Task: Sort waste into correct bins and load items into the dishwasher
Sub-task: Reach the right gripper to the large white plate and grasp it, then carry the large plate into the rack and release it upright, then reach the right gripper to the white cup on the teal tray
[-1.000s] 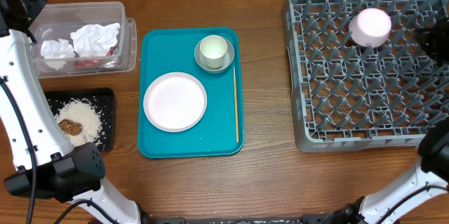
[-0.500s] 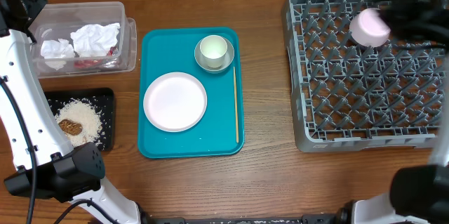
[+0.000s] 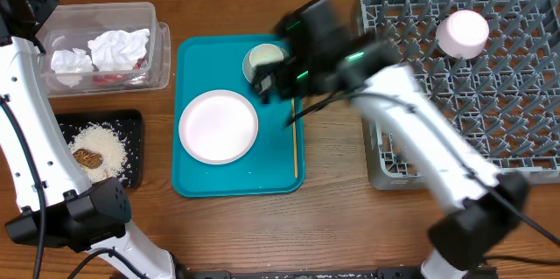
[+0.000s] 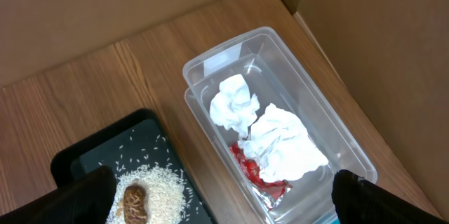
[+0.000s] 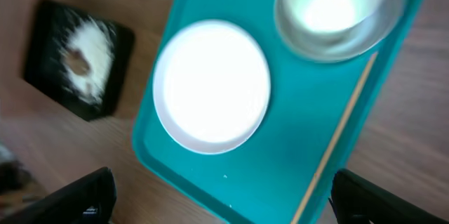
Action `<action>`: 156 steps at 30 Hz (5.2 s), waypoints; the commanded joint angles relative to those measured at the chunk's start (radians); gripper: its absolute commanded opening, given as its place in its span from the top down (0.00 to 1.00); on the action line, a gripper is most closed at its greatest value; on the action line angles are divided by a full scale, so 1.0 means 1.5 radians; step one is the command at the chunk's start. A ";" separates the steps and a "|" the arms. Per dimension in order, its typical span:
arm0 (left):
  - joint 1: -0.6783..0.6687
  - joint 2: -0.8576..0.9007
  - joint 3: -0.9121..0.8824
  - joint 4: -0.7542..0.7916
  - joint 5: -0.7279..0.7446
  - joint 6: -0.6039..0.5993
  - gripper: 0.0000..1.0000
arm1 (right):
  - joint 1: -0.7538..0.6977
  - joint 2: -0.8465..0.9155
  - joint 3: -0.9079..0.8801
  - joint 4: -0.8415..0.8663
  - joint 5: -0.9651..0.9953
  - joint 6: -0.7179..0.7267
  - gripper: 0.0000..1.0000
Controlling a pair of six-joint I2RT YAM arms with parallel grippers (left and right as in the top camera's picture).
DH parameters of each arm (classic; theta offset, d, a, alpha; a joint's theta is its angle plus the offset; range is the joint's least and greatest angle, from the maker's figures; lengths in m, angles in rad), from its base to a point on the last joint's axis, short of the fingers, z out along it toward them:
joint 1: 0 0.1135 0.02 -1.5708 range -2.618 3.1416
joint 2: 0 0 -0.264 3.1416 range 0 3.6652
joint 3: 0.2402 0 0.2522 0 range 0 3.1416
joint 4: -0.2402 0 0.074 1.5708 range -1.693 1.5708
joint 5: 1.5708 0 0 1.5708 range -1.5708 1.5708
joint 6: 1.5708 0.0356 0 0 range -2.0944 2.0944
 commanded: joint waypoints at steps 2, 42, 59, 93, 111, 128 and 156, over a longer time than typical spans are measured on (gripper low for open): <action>-0.006 0.005 0.000 0.001 -0.003 -0.011 0.00 | 0.064 0.060 -0.013 0.004 0.193 0.115 0.00; -0.006 0.005 0.000 0.001 -0.003 -0.011 0.00 | 0.085 0.213 0.078 -0.028 0.187 0.215 0.96; -0.006 0.005 0.000 0.001 -0.003 -0.011 0.00 | -0.192 -0.025 0.188 -0.122 0.613 0.183 0.96; -0.006 0.005 0.000 0.001 -0.003 -0.011 0.00 | -0.341 0.184 0.129 0.001 0.804 0.183 0.96; -0.006 0.005 0.000 0.001 -0.003 -0.011 0.00 | -0.245 0.149 0.231 -0.079 0.702 0.183 0.00; -0.006 0.005 0.000 0.001 -0.003 -0.011 0.00 | -0.115 0.150 0.285 0.017 0.106 0.021 0.01; -0.006 0.005 0.000 0.001 -0.003 -0.011 0.00 | 0.030 0.363 0.280 0.069 0.315 -0.013 0.52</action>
